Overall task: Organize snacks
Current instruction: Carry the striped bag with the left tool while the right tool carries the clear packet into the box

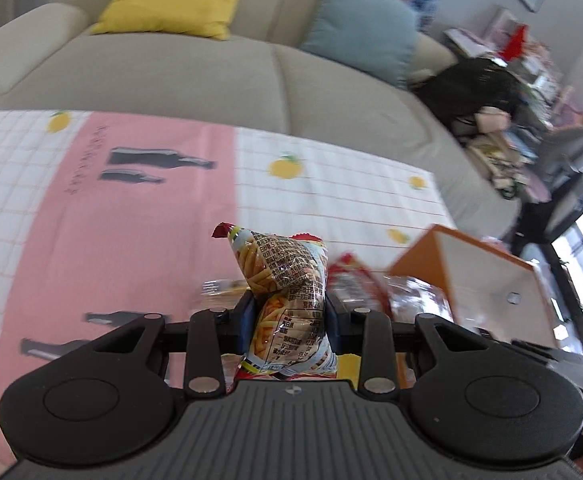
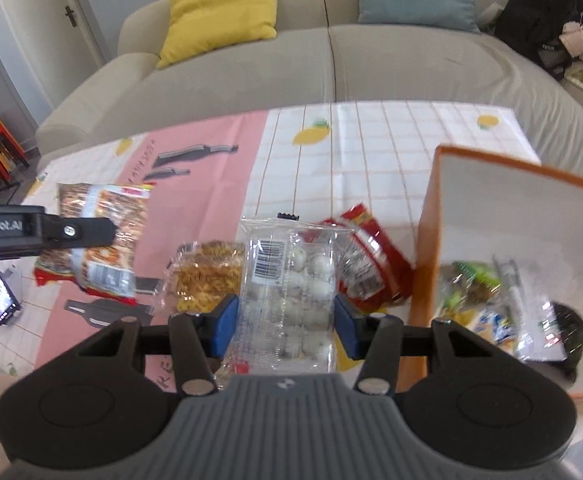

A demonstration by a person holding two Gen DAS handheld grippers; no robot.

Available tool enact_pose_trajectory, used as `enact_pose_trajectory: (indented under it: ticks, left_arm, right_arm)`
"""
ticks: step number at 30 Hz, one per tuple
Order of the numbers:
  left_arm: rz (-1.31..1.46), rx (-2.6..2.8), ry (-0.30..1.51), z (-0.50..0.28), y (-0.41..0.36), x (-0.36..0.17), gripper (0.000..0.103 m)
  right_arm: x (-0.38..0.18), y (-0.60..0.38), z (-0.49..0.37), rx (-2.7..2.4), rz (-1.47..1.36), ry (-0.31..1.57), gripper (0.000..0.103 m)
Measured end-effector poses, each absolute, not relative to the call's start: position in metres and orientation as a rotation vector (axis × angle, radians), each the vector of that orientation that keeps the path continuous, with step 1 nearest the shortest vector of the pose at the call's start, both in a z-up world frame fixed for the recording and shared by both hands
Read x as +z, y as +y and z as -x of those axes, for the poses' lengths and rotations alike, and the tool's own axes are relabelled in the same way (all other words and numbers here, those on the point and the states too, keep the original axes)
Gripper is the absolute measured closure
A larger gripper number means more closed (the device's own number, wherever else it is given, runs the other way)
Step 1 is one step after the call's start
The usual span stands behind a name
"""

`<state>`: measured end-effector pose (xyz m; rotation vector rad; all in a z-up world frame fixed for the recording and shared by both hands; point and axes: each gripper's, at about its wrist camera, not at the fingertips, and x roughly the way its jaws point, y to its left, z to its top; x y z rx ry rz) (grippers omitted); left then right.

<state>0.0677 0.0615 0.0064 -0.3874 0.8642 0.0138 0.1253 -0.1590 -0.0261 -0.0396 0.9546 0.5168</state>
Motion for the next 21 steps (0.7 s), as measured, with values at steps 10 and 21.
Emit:
enact_pose_trajectory:
  ticks: [10, 21]
  left_arm:
    - [0.320, -0.206, 0.852, -0.100, -0.023, 0.030, 0.064]
    - [0.205, -0.404, 0.914, -0.146, -0.122, 0.024, 0.064]
  right_arm:
    - [0.007, -0.224, -0.136, 0.449, 0.063, 0.931, 0.053]
    - [0.008, -0.300, -0.163, 0.301, 0.118, 0.952, 0.053]
